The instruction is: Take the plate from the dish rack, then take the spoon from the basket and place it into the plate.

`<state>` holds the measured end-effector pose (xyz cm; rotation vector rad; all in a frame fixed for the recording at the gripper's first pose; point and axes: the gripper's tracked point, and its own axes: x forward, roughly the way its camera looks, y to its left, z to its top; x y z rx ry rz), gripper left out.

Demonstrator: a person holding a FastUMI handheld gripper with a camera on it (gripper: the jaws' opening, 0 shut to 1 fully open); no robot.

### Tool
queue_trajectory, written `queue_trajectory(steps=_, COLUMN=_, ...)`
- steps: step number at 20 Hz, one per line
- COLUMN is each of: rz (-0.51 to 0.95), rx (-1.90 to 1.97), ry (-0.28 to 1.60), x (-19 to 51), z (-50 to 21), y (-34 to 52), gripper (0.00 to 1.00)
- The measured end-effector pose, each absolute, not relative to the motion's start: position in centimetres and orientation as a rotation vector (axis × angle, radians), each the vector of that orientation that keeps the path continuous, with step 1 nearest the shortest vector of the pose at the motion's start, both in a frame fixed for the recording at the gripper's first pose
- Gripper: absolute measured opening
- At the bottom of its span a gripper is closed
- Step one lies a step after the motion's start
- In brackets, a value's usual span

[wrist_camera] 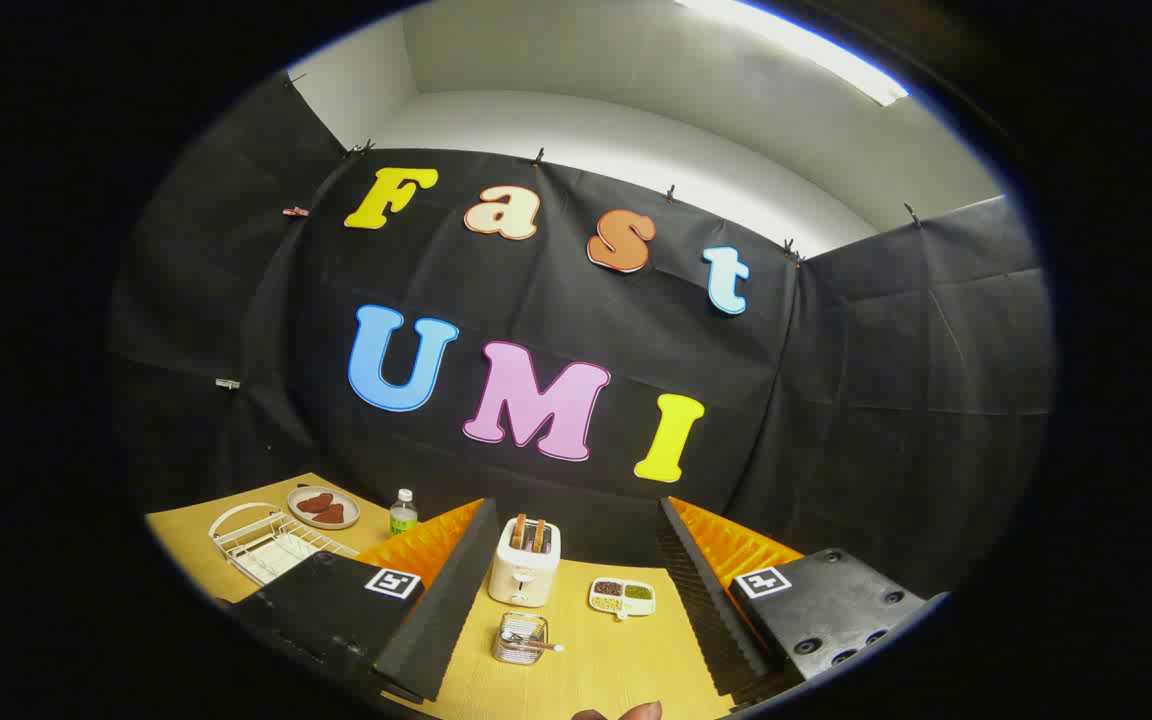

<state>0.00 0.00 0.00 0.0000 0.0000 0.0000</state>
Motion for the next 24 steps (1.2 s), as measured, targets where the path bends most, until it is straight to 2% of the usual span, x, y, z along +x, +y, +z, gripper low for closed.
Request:
queue_trajectory(steps=10, rz=-0.019, rx=0.038, ry=0.031, x=1.3, z=-1.0, y=-0.2, gripper=0.98)
queue_trajectory(steps=19, rz=0.023, rx=0.061, ry=0.065, x=3.7, z=-1.9, y=3.3, gripper=0.98)
queue_trajectory(steps=24, rz=0.115, rx=0.133, ry=0.284, x=7.0, z=-6.1, y=8.6, gripper=0.98)
